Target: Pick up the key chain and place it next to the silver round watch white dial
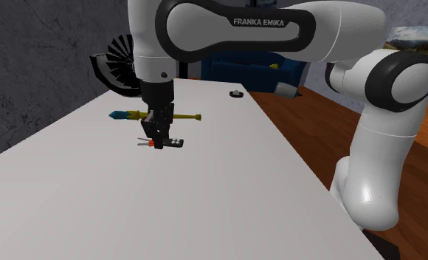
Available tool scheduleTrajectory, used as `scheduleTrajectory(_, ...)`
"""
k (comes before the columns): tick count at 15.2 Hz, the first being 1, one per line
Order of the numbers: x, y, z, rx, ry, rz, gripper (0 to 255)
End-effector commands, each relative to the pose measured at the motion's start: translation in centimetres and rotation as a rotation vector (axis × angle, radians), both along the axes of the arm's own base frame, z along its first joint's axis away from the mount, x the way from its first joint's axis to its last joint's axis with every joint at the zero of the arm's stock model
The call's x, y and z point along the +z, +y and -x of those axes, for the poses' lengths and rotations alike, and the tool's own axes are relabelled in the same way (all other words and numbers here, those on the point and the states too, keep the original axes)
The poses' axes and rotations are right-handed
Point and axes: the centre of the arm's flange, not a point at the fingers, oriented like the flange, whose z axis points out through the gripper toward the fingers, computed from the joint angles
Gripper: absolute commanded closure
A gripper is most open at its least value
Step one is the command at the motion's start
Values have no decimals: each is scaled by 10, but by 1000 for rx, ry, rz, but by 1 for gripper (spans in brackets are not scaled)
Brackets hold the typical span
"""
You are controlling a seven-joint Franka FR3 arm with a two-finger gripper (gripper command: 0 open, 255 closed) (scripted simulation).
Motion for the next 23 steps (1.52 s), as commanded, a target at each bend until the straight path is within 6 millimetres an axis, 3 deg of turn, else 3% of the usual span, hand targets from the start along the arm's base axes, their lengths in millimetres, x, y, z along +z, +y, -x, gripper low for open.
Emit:
scheduleTrajectory(1,-6,-4,-4,-7,7,10,255)
scheduleTrajectory(5,-4,-4,-4,-7,7,9,255)
scheduleTrajectory(23,91,-4,-4,-7,7,9,255)
